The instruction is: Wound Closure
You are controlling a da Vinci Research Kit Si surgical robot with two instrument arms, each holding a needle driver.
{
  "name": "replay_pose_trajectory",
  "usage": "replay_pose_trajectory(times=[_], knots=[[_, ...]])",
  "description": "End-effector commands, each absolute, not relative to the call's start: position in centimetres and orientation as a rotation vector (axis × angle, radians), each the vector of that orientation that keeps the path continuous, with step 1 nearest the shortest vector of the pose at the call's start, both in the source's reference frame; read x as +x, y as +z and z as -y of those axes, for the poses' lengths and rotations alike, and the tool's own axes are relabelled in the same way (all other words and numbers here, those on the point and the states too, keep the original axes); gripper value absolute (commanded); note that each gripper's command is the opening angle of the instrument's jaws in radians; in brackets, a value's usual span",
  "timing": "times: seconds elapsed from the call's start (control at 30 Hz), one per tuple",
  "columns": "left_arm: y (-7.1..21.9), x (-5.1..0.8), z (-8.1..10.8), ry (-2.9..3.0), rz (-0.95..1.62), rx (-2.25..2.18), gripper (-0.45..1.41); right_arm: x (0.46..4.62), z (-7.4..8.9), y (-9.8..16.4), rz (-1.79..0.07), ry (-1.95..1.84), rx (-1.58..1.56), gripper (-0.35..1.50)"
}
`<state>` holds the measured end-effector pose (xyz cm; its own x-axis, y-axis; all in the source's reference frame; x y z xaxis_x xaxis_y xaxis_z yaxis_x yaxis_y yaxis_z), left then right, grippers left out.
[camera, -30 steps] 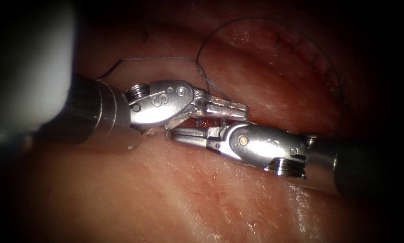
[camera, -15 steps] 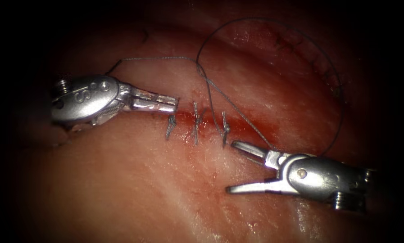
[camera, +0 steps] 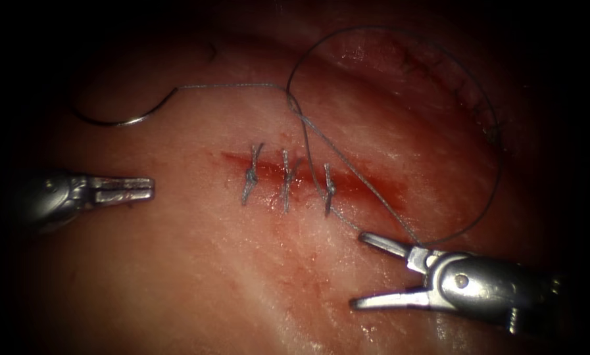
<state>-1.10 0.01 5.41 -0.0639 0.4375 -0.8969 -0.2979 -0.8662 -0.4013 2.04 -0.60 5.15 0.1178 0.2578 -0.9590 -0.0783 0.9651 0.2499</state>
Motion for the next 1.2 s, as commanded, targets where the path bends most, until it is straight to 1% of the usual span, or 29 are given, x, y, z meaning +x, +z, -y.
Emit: replay_pose_trajectory(times=[0.03, 0.07, 0.13, 0.23, 0.27, 0.3, 0.37, 0.43, 0.5, 0.53, 0.57, 0.77, 0.87, 1.1, 1.2], knots=[[5.5, -1.04, 0.2, 1.98, 0.145, -1.703, -0.45, 2.11, 0.7, 5.2, -1.436, 0.25, 0.156, 1.43], [5.5, -1.01, 0.2, 1.976, 0.143, -1.688, -0.45, 2.11, 0.7, 5.2, -1.436, 0.25, 0.156, 1.43], [5.5, -0.96, 0.2, 1.97, 0.134, -1.662, -0.27, 2.13, 0.7, 5.2, -1.435, 0.255, 0.158, 1.43], [5.6, -0.93, 0.3, 1.966, 0.125, -1.621, -0.08, 2.13, 0.7, 5.2, -1.435, 0.255, 0.157, 1.43], [5.7, -0.92, 0.4, 1.964, 0.133, -1.604, 0.05, 2.13, 0.7, 5.2, -1.435, 0.255, 0.157, 1.43], [5.7, -0.92, 0.4, 1.967, 0.148, -1.567, 0.26, 2.13, 0.7, 5.2, -1.435, 0.255, 0.157, 1.43], [5.8, -0.92, 0.5, 1.983, 0.157, -1.513, 0.46, 2.12, 0.7, 5.2, -1.435, 0.254, 0.158, 1.43], [5.9, -0.88, 0.6, 2.026, 0.161, -1.458, 0.78, 2.11, 0.7, 5.2, -1.436, 0.254, 0.158, 1.43], [6.0, -0.82, 0.6, 2.056, 0.177, -1.423, 0.94, 2.11, 0.7, 5.2, -1.436, 0.253, 0.159, 1.43], [6.0, -0.71, 0.7, 2.075, 0.185, -1.39, 1.1, 2.1, 0.7, 5.2, -1.436, 0.253, 0.158, 1.43], [6.0, -0.57, 0.7, 2.08, 0.179, -1.359, 1.13, 2.1, 0.7, 5.2, -1.436, 0.258, 0.162, 1.43], [5.8, -0.02, 0.8, 2.116, 0.151, -1.269, 1.13, 2.1, 0.7, 5.2, -1.436, 0.257, 0.162, 1.43], [5.7, 0.11, 0.7, 2.115, 0.149, -1.249, 1.13, 2.11, 0.7, 5.2, -1.436, 0.257, 0.162, 1.43], [5.2, 0.02, 0.6, 2.061, 0.17, -1.298, 1.13, 2.11, 0.7, 5.3, -1.435, 0.262, 0.165, 1.43], [5.0, -0.17, 0.5, 2.031, 0.215, -1.365, 1.06, 2.11, 0.7, 5.2, -1.434, 0.265, 0.166, 1.43]])
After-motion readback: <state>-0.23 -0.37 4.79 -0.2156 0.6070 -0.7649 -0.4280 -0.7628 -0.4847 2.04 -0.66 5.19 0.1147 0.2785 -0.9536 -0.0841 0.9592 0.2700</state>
